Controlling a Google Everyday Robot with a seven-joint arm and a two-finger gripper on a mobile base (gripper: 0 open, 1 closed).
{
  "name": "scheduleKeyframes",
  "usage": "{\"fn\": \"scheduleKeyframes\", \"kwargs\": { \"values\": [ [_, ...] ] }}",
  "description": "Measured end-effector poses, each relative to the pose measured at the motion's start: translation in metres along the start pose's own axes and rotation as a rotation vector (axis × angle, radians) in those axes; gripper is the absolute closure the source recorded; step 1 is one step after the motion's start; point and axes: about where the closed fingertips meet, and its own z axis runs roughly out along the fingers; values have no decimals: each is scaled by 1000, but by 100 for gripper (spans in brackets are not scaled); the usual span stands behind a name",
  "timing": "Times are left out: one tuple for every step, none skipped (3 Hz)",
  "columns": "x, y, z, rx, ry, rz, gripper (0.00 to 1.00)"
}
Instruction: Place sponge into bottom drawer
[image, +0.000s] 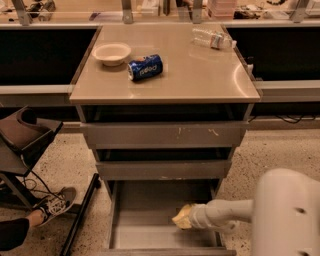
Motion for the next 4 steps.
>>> {"fn": "scheduleKeyframes", "kwargs": {
  "values": [
    [13, 10, 83, -54, 92, -17, 100],
    [16, 11, 82, -53, 95, -14, 100],
    [16, 11, 82, -53, 95, -14, 81],
    [16, 11, 82, -53, 95, -14, 57]
  ]
}}
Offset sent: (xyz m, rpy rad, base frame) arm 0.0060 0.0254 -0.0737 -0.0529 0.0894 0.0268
